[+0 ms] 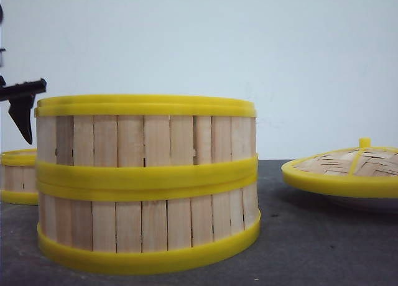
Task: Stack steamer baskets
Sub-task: 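Reach the left gripper to the basket nearest it and grasp its rim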
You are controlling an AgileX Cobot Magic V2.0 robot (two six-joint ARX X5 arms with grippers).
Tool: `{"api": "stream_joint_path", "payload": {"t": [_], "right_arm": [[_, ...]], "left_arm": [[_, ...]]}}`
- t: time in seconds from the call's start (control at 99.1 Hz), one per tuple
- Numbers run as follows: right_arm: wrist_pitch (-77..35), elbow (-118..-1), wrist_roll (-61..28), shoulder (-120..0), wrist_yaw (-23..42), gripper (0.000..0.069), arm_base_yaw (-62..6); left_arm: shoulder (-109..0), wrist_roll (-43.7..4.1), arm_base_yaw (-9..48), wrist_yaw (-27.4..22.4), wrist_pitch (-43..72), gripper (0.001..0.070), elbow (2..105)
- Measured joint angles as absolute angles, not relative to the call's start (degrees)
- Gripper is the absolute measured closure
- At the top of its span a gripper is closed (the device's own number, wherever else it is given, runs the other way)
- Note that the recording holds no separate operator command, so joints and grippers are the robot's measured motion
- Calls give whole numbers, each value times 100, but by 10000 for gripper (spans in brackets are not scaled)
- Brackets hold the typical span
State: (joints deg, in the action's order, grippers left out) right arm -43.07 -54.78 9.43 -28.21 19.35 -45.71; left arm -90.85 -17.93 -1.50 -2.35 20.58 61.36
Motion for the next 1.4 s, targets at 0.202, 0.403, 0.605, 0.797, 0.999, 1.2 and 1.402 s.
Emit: {"api": "stream_joint_path", "payload": {"t": [0.202,0.403,0.605,0.797,0.999,1.2,1.402], "right_arm": [[-4307,-5478,943,-2821,1959,271,-4571],[-4305,-5478,941,-2821,2123,276,-4571],[-4305,-5478,941,-2818,2239,289,-4571],[-4305,-5478,939,-2818,2257,289,-4571],[-4303,-5478,941,-2818,2257,289,-4571],[-4305,-5478,941,-2818,2257,289,-4571],[-4307,-5478,939,-2818,2257,289,-4571]], "left_arm": [[-9496,-1876,-150,-231,2405,359,6552],[-9717,-1892,-150,12,2552,361,6552],[-9852,-1892,-150,27,2593,432,6552],[-9852,-1920,-139,141,2598,630,6554],[-9852,-1927,-145,158,2646,676,6563],[-9852,-1918,-196,130,2943,682,6702],[-9605,-1824,-408,-93,3551,684,7240]]}}
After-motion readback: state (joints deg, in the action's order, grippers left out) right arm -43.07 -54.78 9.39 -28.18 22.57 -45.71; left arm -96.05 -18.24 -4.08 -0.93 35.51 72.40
